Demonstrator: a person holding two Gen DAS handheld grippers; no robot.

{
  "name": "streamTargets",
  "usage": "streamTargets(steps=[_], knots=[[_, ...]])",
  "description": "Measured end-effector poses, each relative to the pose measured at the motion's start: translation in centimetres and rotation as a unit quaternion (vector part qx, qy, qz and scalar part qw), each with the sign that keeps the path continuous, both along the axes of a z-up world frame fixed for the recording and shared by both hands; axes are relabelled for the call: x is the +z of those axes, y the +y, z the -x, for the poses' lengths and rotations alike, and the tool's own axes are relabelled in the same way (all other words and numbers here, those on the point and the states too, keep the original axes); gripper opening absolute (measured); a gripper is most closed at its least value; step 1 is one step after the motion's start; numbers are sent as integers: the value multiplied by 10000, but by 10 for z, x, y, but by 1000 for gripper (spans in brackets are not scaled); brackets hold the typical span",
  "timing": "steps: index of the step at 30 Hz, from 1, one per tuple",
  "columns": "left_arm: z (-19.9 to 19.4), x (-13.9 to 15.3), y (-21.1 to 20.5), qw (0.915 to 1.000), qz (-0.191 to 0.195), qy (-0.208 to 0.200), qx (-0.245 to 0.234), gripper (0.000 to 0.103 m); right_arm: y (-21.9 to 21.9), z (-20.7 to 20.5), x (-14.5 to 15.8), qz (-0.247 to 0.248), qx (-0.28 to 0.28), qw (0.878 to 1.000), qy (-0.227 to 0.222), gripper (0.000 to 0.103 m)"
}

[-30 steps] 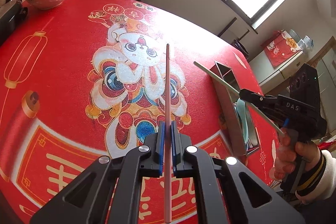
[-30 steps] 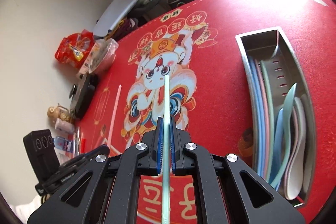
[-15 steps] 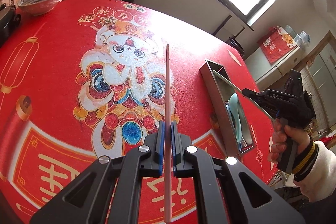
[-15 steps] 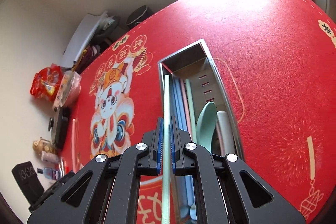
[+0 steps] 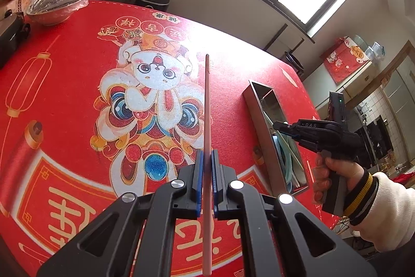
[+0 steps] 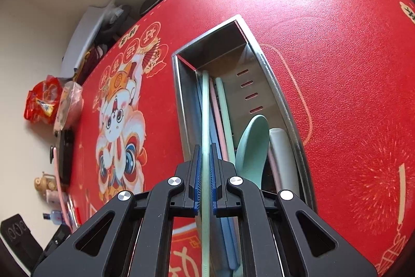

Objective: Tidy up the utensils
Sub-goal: 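Lower the pale-green chopstick into the tray and open the right tool while the left tool holds the pink chopstick, then lower the pink chopstick into the steel tray and open the left tool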

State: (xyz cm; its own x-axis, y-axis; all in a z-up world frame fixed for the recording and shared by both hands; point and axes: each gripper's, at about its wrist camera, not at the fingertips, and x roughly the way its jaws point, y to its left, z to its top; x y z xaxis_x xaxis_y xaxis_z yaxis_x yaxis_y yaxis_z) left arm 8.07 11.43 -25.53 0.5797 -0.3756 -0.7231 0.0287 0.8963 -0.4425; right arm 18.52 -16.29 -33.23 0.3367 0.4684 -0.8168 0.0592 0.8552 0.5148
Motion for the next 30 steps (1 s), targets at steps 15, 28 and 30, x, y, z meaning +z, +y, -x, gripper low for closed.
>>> streamTargets(steps=[15,28,30], knots=[[-10,5,-35,9997,41,99,-200,6,0,5,23,471,470,9975,-249,15],[-31,11,-90,9983,-5,118,-573,6,-57,36,72,603,384,9931,-929,90],[-34,10,-101,9980,8,128,-622,6,-67,41,73,685,351,9925,-951,90]])
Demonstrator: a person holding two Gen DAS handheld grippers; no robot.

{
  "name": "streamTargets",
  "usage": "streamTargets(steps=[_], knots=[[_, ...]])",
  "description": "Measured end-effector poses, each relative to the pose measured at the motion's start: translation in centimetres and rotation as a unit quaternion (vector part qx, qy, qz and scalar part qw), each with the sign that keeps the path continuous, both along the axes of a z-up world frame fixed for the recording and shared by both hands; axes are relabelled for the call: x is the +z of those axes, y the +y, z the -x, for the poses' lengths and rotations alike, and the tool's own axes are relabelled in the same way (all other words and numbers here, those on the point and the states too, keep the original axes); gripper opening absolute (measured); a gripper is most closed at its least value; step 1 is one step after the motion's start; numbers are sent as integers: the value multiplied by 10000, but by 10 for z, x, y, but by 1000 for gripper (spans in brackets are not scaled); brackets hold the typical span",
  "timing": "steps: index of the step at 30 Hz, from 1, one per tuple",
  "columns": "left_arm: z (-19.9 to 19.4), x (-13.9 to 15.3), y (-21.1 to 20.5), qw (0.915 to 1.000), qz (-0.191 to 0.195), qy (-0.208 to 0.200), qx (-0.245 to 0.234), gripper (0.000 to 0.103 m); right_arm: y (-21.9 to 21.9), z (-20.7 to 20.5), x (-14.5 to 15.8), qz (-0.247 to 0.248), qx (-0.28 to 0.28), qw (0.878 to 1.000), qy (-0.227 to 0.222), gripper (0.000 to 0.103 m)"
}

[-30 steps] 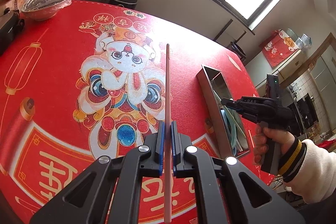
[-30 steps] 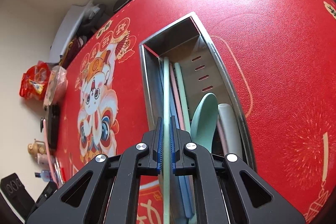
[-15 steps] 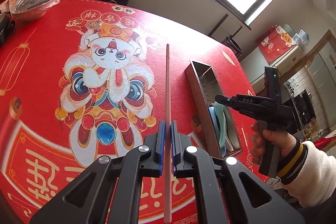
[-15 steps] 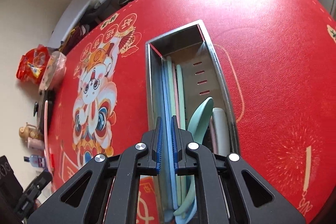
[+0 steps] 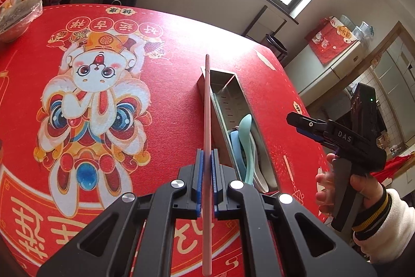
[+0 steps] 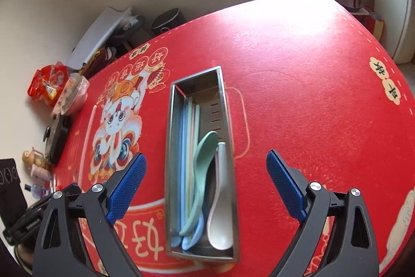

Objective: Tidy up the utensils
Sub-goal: 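Lower the pink chopstick into the steel tray and open the left tool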

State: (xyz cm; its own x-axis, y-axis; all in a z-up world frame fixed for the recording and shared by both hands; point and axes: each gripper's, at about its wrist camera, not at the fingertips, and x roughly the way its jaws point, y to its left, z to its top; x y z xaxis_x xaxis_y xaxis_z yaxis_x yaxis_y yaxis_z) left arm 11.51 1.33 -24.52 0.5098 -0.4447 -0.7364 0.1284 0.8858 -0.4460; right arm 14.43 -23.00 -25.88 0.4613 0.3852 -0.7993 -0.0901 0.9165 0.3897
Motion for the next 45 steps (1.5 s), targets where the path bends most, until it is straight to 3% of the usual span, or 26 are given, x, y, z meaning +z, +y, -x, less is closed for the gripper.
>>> streamTargets(steps=[8,19,29,36,45], knots=[[-17,-13,-51,9999,65,90,-64,6,-46,9,3,-11,-187,9998,-98,90],[-51,-45,-95,9971,317,455,523,6,-74,4,-2,511,-70,9985,-157,90],[-76,-61,-108,9949,10,496,881,6,-86,-7,-8,543,77,9984,-120,90],[-87,-64,-114,9947,-402,450,838,6,-98,-9,-10,480,-45,9988,-123,90],[-88,-60,-115,9952,-645,420,600,8,-103,-4,-7,448,-264,9985,-141,90]])
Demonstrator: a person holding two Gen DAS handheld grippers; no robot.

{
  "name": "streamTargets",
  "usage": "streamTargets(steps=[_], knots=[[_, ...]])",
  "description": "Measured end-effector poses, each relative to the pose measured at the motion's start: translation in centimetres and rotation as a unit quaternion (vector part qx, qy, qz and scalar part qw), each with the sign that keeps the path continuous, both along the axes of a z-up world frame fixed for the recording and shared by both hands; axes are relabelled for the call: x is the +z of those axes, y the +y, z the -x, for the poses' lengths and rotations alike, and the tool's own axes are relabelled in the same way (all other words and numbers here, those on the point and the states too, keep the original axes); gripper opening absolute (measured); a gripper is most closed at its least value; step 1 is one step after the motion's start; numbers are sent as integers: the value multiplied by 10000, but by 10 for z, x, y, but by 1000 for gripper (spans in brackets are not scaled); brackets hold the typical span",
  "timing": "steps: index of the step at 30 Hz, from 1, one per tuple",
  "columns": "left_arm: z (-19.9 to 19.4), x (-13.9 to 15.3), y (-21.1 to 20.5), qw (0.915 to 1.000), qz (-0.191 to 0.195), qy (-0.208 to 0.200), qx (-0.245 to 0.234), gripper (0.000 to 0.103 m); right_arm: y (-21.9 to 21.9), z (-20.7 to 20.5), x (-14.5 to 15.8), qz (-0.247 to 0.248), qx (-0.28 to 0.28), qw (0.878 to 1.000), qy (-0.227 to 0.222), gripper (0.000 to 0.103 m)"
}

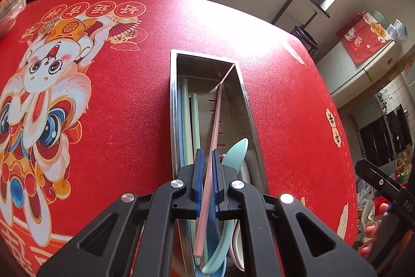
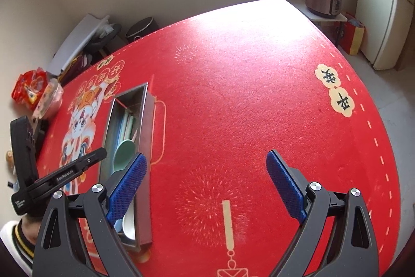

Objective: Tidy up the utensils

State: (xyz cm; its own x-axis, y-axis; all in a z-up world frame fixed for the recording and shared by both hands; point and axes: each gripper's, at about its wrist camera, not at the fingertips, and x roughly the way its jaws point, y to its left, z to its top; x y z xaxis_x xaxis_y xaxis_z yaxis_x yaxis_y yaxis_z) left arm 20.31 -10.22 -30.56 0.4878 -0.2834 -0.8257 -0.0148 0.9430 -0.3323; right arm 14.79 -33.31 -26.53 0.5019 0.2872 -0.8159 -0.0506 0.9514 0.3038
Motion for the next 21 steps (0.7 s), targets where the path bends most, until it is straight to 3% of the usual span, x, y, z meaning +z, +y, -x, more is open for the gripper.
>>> streamTargets(steps=[7,12,14,17,21], knots=[[19,39,12,9986,-325,-316,-258,37,10,12,28,25,-57,9995,-296,90],[42,88,34,9964,-356,-668,-386,78,27,25,58,69,5,9980,-625,90],[52,110,44,9945,-451,-852,-421,89,34,30,69,53,-13,9975,-705,90],[69,141,60,9909,-704,-1074,-400,96,45,39,86,61,-105,9964,-835,90],[91,172,83,9865,-914,-1323,-302,97,58,53,111,109,-284,9942,-1034,90]])
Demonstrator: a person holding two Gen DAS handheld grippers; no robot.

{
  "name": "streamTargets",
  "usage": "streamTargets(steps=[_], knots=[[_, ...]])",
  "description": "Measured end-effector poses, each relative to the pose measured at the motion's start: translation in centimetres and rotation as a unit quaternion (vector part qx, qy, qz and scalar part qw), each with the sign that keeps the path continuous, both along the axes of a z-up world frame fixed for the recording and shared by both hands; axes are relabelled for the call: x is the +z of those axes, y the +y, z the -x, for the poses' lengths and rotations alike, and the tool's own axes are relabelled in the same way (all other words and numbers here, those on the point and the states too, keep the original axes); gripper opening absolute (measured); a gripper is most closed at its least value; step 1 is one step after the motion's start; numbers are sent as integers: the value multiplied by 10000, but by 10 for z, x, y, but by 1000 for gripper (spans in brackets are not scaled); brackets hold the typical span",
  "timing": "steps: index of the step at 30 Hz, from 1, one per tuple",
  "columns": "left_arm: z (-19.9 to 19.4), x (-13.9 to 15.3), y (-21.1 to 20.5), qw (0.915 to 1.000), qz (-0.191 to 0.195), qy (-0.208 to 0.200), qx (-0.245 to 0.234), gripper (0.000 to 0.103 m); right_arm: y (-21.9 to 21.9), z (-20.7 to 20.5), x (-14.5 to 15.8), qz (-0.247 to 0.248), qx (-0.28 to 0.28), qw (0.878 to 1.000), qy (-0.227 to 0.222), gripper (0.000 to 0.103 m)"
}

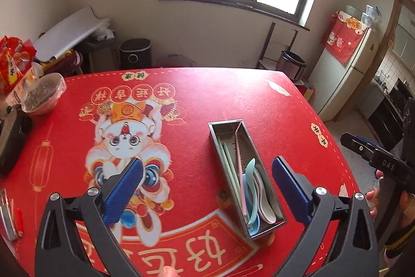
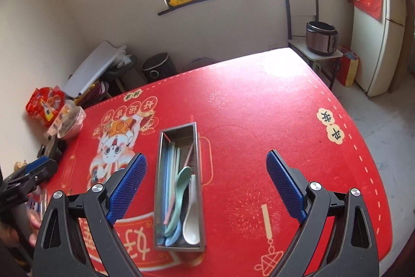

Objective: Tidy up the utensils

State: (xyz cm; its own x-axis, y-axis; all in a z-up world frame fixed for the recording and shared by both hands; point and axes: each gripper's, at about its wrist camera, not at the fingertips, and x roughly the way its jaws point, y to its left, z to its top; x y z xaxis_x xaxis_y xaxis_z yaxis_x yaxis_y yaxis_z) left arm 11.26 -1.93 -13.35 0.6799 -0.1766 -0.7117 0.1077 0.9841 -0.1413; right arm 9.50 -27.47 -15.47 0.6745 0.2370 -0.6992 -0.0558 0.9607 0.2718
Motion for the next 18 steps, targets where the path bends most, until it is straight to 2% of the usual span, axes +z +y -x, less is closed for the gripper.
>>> streamTargets(steps=[5,10,15,18], knots=[[26,29,28,9992,-207,-289,198,97,22,21,26,107,-177,9996,-200,90],[46,51,44,9973,-369,-605,194,97,47,43,49,335,-161,9984,-419,90],[57,64,47,9926,-759,-930,206,97,70,62,67,608,-256,9957,-647,90],[58,69,50,9926,-661,-1017,59,97,79,71,76,694,-313,9941,-776,90]])
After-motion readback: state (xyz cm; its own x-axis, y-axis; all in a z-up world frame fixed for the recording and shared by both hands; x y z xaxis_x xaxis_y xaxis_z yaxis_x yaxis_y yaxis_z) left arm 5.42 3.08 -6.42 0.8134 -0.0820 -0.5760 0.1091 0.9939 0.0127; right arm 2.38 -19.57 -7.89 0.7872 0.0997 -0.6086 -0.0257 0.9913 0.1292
